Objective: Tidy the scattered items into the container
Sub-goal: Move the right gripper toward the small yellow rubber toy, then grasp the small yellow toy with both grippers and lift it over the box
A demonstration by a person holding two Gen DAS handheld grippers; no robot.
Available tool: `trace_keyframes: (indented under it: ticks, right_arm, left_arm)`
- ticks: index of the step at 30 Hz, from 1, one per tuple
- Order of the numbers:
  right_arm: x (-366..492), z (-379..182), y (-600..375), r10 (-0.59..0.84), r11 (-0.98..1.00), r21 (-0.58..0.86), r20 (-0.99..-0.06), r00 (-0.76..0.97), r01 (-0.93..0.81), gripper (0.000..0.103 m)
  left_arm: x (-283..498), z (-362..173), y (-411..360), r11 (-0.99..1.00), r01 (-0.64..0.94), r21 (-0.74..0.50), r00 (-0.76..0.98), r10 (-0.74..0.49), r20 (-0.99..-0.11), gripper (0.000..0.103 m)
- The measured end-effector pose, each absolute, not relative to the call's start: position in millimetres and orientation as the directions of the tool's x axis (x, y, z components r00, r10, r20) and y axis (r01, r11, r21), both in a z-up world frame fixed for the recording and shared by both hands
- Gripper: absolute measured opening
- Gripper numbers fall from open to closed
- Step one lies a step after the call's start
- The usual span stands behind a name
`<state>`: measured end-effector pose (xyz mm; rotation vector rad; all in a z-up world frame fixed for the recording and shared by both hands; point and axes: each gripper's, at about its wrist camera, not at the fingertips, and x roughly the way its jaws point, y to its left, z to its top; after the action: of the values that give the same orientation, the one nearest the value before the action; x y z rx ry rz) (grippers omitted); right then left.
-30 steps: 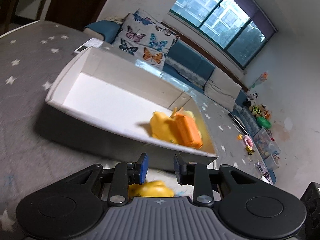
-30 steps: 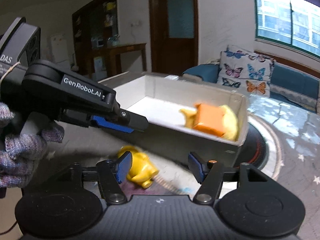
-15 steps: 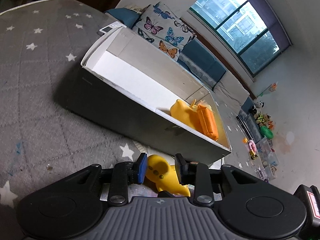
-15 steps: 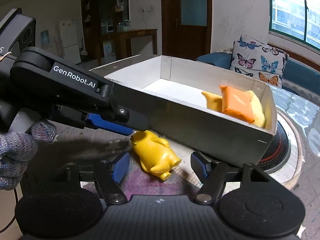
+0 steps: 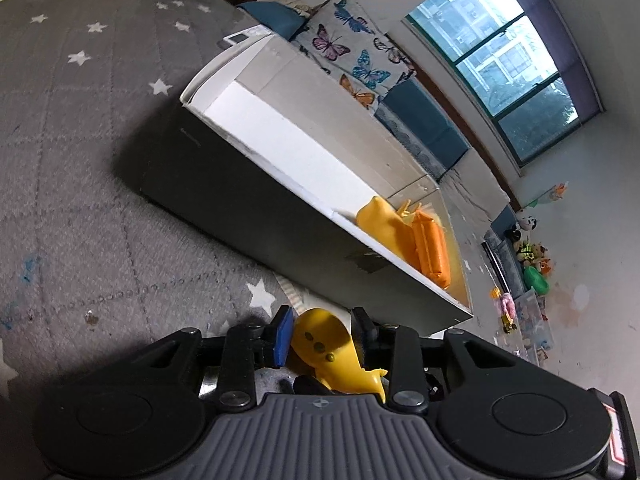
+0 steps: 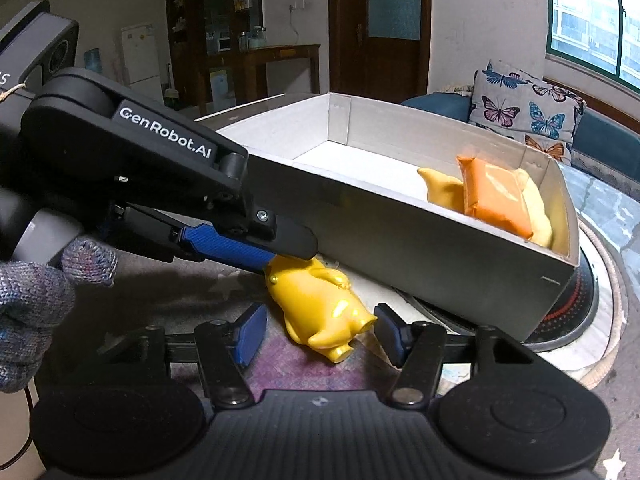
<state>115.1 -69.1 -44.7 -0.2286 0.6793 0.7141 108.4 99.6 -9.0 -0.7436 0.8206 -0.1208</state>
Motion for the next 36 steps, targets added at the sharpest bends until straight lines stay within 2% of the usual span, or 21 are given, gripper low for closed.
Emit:
trace_keyframes:
  ticks: [8,12,23,36]
  right_arm:
    - [115,-46,-70,0.523,0.746,0.029,-0.645,0.558,-0.665,0.056]
    - [115,-46,-71,0.519,0.749,0.026,-0.643,0.563,-0.662,0.049]
    - [103,-41,-68,0.527,0.745,0.018,-0.63,0.571,-0.667,0.048]
    - [103,10,-64,0.551,0.747,-0.045,-0.518,0.654,-0.664,0.048]
  left_arm:
    - [110,-12,99,0.737,-0.2,-0.646,0.689,-0.363,-0.627,0.035]
    - [110,-11,98,0.747,-0.189,-0.637,0.692,-0.359,-0.626,0.035]
    - [99,-3,97,0.766,-0.159,-0.623,0.708,-0.351,-0.613,0.035]
    - [99,50,99,0.781,-0.061,-0.621,0.798,-0.335,-0.5,0.035]
